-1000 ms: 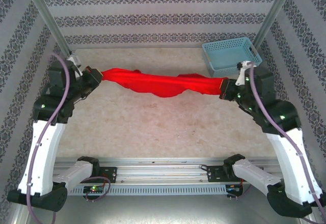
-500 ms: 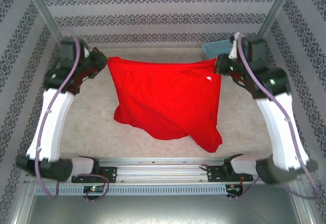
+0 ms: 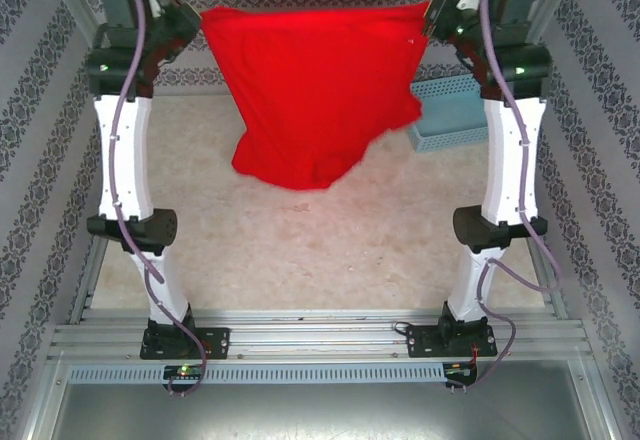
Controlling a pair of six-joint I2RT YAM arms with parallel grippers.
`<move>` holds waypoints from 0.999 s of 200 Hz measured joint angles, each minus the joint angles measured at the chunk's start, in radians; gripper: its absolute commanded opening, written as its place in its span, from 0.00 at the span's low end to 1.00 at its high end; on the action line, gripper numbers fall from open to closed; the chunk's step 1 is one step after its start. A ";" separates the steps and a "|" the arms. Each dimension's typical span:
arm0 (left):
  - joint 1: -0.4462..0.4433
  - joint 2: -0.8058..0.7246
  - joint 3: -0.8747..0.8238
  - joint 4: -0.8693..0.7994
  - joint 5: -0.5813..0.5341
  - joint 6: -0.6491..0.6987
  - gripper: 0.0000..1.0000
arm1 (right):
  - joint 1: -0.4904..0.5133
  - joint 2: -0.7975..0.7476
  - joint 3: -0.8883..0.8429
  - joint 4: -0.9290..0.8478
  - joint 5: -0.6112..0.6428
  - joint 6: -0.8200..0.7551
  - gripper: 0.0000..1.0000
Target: Fold the inside-out t-shirt
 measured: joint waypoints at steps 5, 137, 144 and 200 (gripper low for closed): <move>0.004 -0.040 -0.039 0.010 0.007 0.008 0.00 | -0.002 -0.023 -0.027 0.013 -0.008 0.003 0.00; -0.002 -0.831 -1.978 0.388 0.191 -0.007 0.00 | 0.069 -0.613 -1.965 0.485 -0.137 0.087 0.00; -0.002 -0.853 -2.025 0.376 0.198 -0.014 0.00 | 0.069 -0.620 -2.021 0.486 -0.140 0.103 0.00; -0.006 -0.973 -2.181 0.358 0.209 -0.066 0.00 | 0.069 -0.764 -2.153 0.486 -0.132 0.185 0.00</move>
